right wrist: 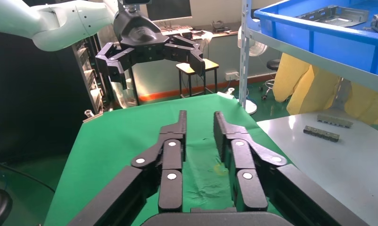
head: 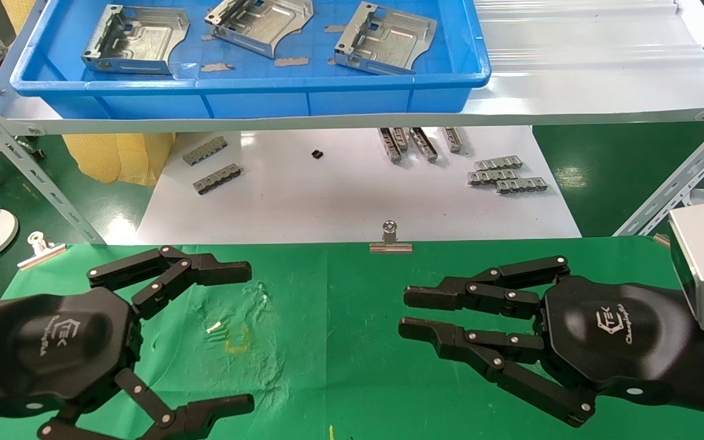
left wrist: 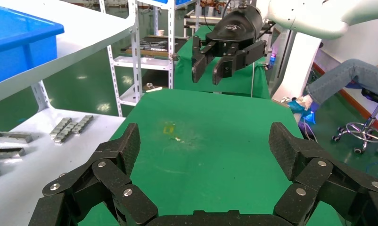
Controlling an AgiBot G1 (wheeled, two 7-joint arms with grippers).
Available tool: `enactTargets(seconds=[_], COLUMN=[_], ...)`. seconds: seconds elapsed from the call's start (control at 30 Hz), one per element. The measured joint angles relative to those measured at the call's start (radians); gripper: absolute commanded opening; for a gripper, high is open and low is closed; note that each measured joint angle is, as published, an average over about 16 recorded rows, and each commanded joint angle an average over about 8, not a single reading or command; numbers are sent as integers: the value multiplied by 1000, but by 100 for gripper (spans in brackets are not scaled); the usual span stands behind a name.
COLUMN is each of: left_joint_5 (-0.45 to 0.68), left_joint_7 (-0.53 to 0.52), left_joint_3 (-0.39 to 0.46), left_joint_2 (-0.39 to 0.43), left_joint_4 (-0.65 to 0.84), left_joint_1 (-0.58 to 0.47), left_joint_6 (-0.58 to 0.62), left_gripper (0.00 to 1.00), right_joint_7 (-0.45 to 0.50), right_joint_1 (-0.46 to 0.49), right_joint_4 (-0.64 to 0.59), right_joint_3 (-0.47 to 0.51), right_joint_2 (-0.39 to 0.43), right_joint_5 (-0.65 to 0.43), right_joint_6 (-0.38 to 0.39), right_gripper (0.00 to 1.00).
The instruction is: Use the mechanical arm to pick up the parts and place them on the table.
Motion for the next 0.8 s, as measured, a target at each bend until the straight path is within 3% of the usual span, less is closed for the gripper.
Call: enactTargets(seconds=[0.17,0.33,0.57,0.8], left_joint_5=[40,122,285,431], left_joint_7=[-2,18,91,173], left_joint_3=[12,44,108,162], left_joint_2=[37,116,286,474], left_joint_4=[53,186,515,871], left_joint_1=[-92,-254,-531,-744], left_joint_6=[-19,-43,-152,-394], left_gripper=[100,100,100,100], right_joint_7=[0,0,0,0], right_joint_1=[0,0,0,0], right_joint_4=[0,0,0,0], right_joint_3=[0,0,0,0], right_joint_2=[0,0,0,0], right_joint_5=[0,0,0,0], right_joint_6=[0,0,0,0], right_gripper=[0,0,0,0])
